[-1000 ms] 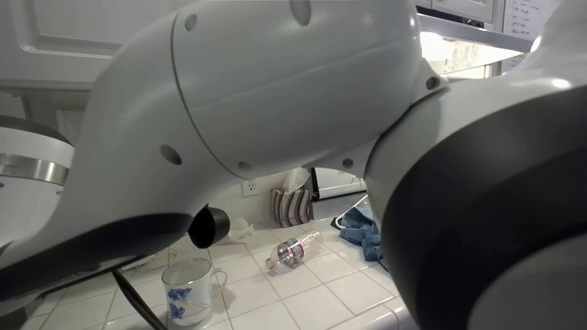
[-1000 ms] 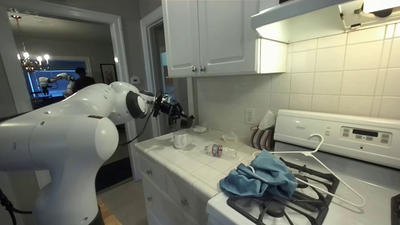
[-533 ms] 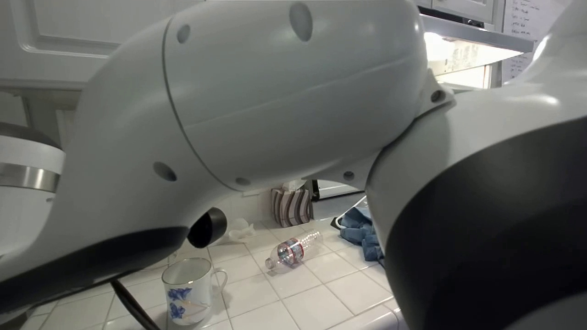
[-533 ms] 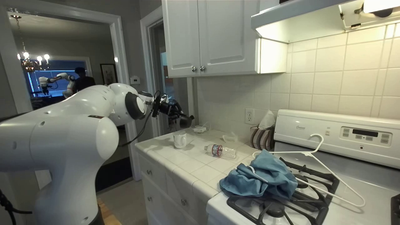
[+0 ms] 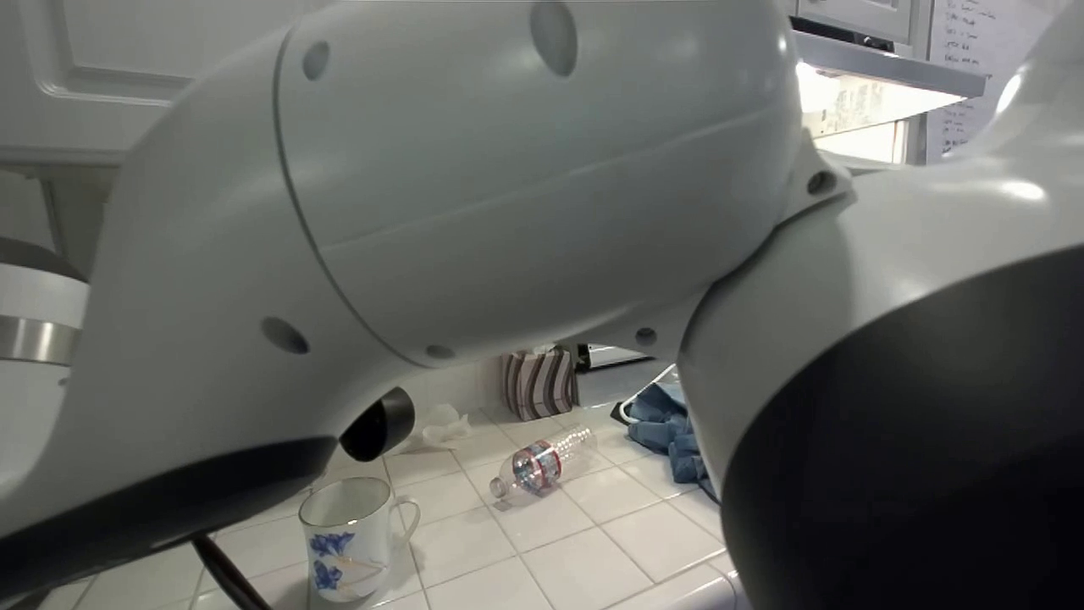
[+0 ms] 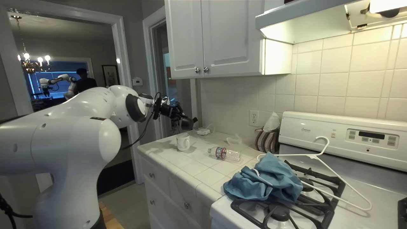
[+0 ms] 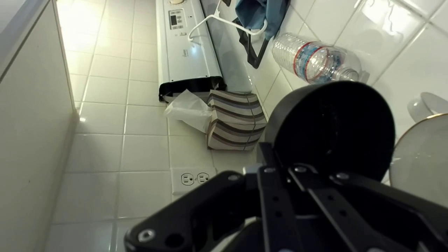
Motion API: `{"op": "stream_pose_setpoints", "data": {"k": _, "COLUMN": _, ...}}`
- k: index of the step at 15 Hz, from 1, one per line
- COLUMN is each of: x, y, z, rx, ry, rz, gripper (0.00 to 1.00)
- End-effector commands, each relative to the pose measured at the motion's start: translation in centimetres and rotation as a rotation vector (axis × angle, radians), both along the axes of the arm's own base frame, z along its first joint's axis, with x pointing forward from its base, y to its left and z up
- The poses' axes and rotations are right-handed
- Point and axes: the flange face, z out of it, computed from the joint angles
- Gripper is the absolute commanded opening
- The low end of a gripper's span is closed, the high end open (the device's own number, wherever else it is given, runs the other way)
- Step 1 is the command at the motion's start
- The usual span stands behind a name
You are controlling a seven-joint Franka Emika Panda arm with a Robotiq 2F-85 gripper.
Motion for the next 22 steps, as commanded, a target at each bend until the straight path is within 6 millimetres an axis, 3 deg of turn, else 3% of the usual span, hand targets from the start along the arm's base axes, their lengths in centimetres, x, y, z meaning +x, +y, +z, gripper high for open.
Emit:
{"op": "stream_pose_setpoints", "data": {"k": 1, "x": -0.6, "y": 0.2, "z": -0.2, "rx": -0.058, "ry": -0.021, "rz": -0.011, "gripper": 0.01}}
{"op": "stream_pose_setpoints", "data": {"k": 22, "x": -1.5, "y": 1.4, "z": -1.8, "rx": -0.210, "ry": -0.063, "rz": 0.043, "gripper": 0.01}}
